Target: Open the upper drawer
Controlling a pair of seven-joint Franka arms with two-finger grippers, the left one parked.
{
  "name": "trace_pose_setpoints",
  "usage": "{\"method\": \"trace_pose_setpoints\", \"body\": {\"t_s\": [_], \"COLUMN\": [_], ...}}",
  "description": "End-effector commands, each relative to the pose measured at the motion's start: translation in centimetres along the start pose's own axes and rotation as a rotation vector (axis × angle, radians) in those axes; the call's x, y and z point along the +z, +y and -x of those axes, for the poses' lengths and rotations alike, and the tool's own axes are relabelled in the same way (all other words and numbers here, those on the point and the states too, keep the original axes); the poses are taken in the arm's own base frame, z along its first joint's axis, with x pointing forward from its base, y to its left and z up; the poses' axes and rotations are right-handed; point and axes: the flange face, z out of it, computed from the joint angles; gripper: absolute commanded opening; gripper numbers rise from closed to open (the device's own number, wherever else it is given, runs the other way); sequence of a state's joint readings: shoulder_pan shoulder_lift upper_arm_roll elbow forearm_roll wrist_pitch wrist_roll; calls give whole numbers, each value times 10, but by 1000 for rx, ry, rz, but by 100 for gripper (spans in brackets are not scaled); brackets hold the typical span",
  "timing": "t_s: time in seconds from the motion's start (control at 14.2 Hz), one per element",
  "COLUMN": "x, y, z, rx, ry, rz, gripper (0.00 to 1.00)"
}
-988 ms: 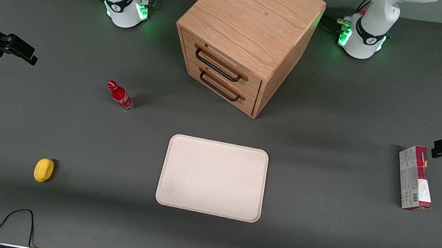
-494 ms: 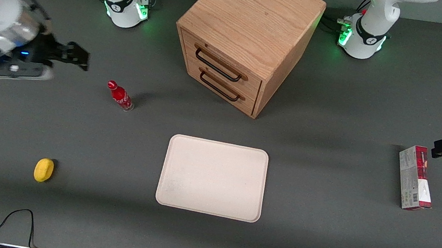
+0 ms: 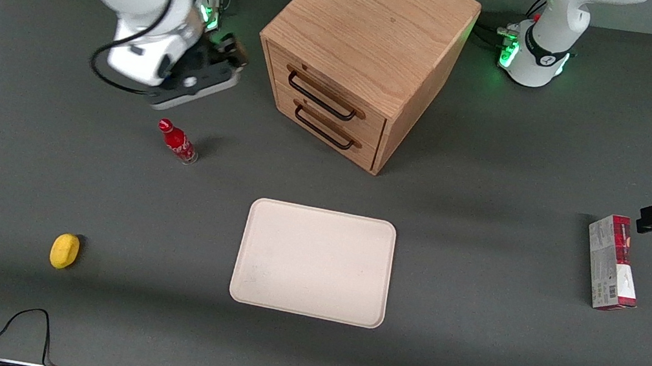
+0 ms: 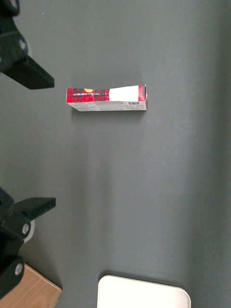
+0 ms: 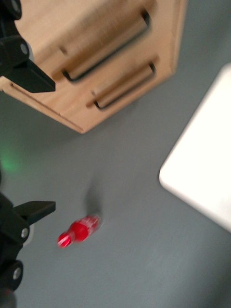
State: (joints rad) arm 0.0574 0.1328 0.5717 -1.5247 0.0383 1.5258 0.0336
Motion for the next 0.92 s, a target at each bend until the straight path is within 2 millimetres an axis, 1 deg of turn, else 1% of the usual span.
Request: {"method": "trace_pose_setpoints", "body": {"t_s": [0.0, 0.07, 0.21, 0.28, 0.42, 0.56, 0.64, 0.85], "x": [7, 11, 14, 20, 49, 89, 105, 139], "y": [-41, -57, -67, -70, -79, -78, -78, -73], "z": [-16, -18, -21, -25, -38, -50, -53, -56], "rx": [-200, -229, -254, -273, -293, -280, -291, -354], "ry": [-20, -23, -6, 1, 4, 19, 33, 42], "rz": [-71, -105, -180, -192, -209, -215, -218, -190], "gripper": [100, 100, 100, 100, 100, 100, 100, 100]}}
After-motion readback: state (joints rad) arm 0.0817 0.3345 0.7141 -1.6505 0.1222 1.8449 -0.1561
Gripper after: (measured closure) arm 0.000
